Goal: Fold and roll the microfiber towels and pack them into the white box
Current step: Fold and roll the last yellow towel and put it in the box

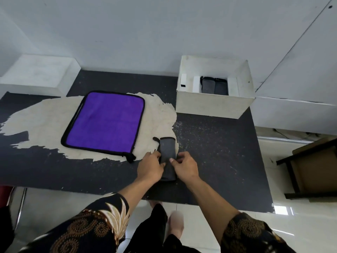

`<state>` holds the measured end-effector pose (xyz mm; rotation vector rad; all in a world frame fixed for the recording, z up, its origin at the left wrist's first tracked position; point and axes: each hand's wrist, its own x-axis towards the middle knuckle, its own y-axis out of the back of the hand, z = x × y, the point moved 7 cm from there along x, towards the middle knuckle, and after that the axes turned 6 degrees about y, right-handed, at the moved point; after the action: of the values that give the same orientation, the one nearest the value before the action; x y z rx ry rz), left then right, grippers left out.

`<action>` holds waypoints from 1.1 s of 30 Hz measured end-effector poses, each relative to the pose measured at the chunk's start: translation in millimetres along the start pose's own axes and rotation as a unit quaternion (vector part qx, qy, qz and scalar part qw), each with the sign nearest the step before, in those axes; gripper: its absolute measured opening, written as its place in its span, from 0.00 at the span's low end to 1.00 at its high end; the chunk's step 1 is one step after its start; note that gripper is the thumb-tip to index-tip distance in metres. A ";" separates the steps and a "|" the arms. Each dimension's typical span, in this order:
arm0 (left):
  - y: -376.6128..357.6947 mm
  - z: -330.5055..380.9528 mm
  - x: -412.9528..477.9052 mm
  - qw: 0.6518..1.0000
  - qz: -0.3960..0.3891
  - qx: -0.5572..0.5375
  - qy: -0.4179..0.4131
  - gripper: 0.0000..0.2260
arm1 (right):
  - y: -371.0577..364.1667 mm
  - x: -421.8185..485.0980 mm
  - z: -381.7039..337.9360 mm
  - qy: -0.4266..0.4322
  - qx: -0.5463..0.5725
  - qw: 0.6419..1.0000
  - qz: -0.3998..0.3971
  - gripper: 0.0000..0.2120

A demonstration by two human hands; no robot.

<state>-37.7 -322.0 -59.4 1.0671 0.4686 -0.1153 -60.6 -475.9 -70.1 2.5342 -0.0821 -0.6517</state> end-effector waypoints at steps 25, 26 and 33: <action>126.4 90.0 -13.6 0.948 0.059 -0.172 -0.260 0.07 | 49.0 -6.9 -110.8 0.054 0.425 0.903 0.026 0.18; 134.2 98.1 -14.7 0.942 0.070 -0.175 -0.278 0.06 | 58.1 -6.6 -118.2 0.067 0.424 0.902 0.035 0.16; 147.7 159.1 -19.3 0.925 0.039 -0.178 -0.335 0.21 | 124.0 6.6 -141.6 0.097 0.441 0.885 0.113 0.09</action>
<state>41.2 -390.0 132.0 0.6285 -0.1725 -0.2998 19.6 -517.8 95.1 3.3566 -0.7446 -0.2764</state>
